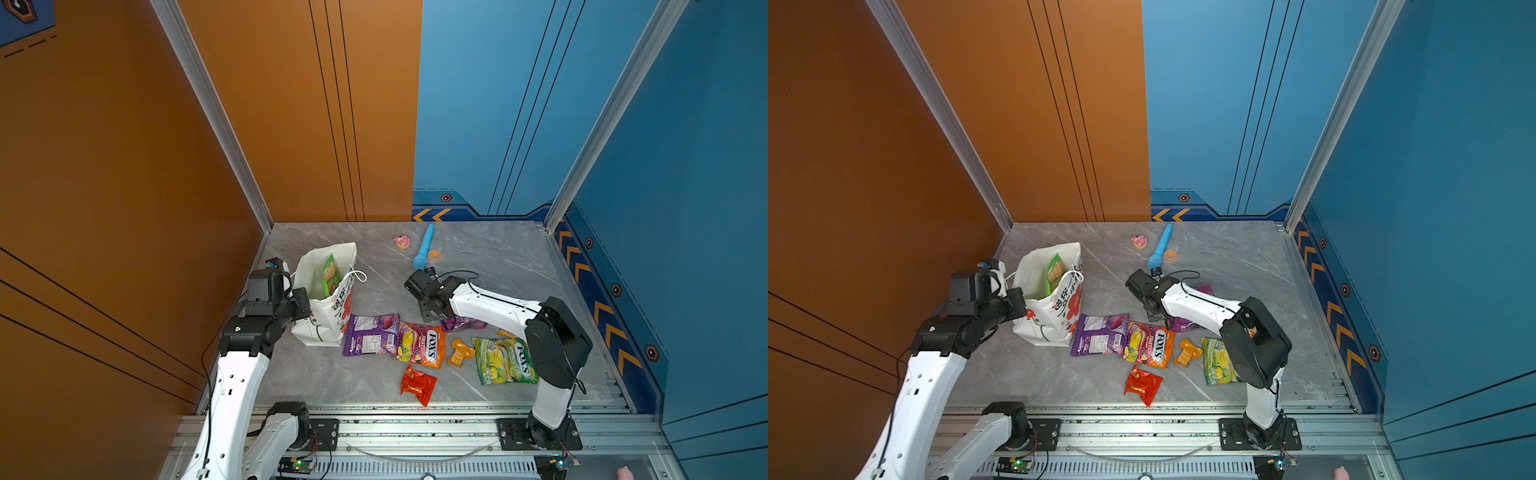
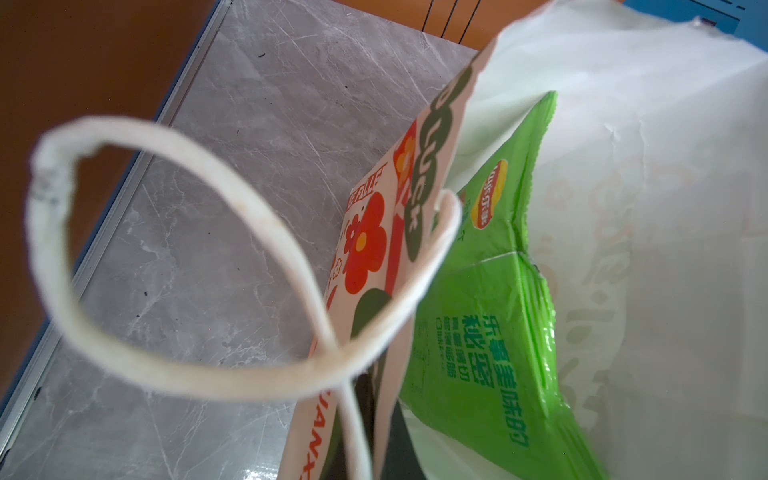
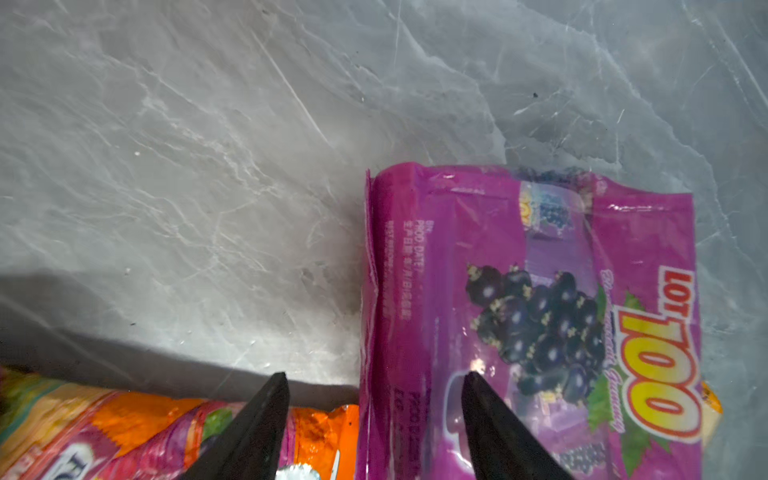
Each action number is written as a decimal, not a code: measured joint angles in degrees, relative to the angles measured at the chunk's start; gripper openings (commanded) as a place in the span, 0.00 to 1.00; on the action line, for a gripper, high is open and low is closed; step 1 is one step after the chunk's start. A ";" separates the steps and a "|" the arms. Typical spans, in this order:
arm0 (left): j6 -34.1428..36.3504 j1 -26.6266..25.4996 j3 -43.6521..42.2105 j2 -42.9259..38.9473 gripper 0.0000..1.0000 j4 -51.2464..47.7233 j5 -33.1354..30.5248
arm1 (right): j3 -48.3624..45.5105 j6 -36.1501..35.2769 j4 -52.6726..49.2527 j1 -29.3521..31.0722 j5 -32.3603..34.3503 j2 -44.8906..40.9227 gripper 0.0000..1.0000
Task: Place the snacks into the paper bag
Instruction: 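Grasp the purple LOT100 grape candy pack with the right gripper and lift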
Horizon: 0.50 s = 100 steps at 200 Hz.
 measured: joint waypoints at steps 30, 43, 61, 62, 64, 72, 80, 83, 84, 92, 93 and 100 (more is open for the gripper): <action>0.00 0.07 -0.13 -0.35 0.00 -0.04 0.00 | 2.73 -1.20 -2.78 0.20 1.81 4.87 0.66; 0.00 0.15 -0.17 -0.37 0.00 -0.02 0.00 | 3.65 -1.68 -3.87 0.55 3.37 6.71 0.62; 0.00 0.22 -0.17 -0.37 0.00 -0.02 0.00 | 4.57 -2.21 -5.18 1.03 5.68 8.72 0.54; 0.00 0.22 -0.17 -0.37 0.00 -0.02 0.00 | 4.59 -2.29 -5.25 1.05 5.79 8.83 0.54; 0.00 0.22 -0.17 -0.37 0.00 -0.02 0.00 | 4.72 -2.49 -5.49 1.09 6.10 9.14 0.53; 0.00 0.24 -0.17 -0.37 0.00 -0.02 0.00 | 5.03 -2.69 -6.01 1.20 7.10 9.90 0.49; 0.00 0.28 -0.17 -0.37 0.00 -0.02 0.00 | 5.16 -2.75 -6.47 1.36 8.20 10.60 0.44; 0.00 0.33 -0.17 -0.37 0.00 0.00 0.02 | 5.18 -3.02 -6.60 1.36 8.44 10.73 0.42; 0.00 0.33 -0.17 -0.37 0.00 0.00 0.02 | 5.18 -3.02 -6.62 1.38 8.59 10.78 0.41; 0.00 0.37 -0.17 -0.37 0.00 0.00 0.00 | 5.25 -3.06 -7.08 1.51 9.46 11.06 0.36; 0.00 0.37 -0.17 -0.37 0.00 -0.02 0.00 | 5.25 -2.93 -7.10 1.51 9.53 11.06 0.35; 0.00 0.37 -0.17 -0.37 0.00 0.00 0.00 | 5.29 -2.97 -7.39 1.66 10.03 11.13 0.31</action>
